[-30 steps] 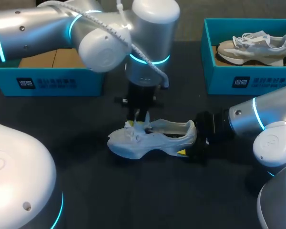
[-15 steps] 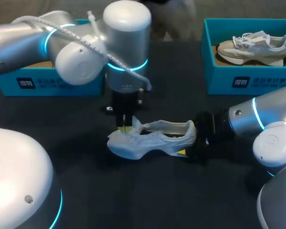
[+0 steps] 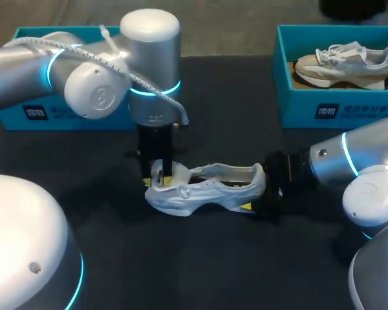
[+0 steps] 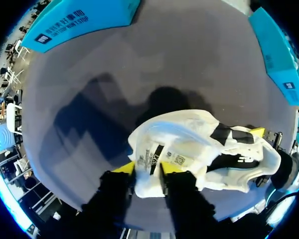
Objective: Take the shoe out of the shoebox, open the shoe tongue, remove and reinsert the insole, then place the shoe into the shoebox
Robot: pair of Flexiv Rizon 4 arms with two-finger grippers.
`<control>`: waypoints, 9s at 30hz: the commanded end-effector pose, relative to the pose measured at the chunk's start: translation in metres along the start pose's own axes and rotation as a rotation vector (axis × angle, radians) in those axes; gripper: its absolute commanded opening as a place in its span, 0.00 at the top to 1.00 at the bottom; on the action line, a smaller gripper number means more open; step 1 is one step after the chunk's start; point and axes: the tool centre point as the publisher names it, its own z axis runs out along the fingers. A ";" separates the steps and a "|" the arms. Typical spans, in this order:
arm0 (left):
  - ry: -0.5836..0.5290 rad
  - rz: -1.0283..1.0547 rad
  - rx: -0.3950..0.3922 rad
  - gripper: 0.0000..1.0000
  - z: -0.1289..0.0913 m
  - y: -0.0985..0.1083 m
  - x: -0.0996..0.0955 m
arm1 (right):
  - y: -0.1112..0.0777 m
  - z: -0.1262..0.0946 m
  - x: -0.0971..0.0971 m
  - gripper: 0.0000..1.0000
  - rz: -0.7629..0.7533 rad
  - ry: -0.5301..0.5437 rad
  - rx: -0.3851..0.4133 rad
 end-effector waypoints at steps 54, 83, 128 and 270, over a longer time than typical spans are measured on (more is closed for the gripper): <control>-0.032 1.636 0.310 1.00 -0.126 -0.047 0.102 | -0.001 0.001 0.001 1.00 0.000 -0.002 0.004; -0.023 1.754 0.294 1.00 -0.125 -0.029 0.114 | -0.001 0.001 0.001 1.00 0.000 -0.002 0.004; 0.084 1.939 0.154 1.00 0.009 0.013 0.151 | -0.001 0.001 0.001 1.00 0.000 -0.002 0.004; 0.121 1.895 0.876 0.00 -0.077 0.025 0.120 | -0.001 0.001 0.001 1.00 0.000 -0.002 0.004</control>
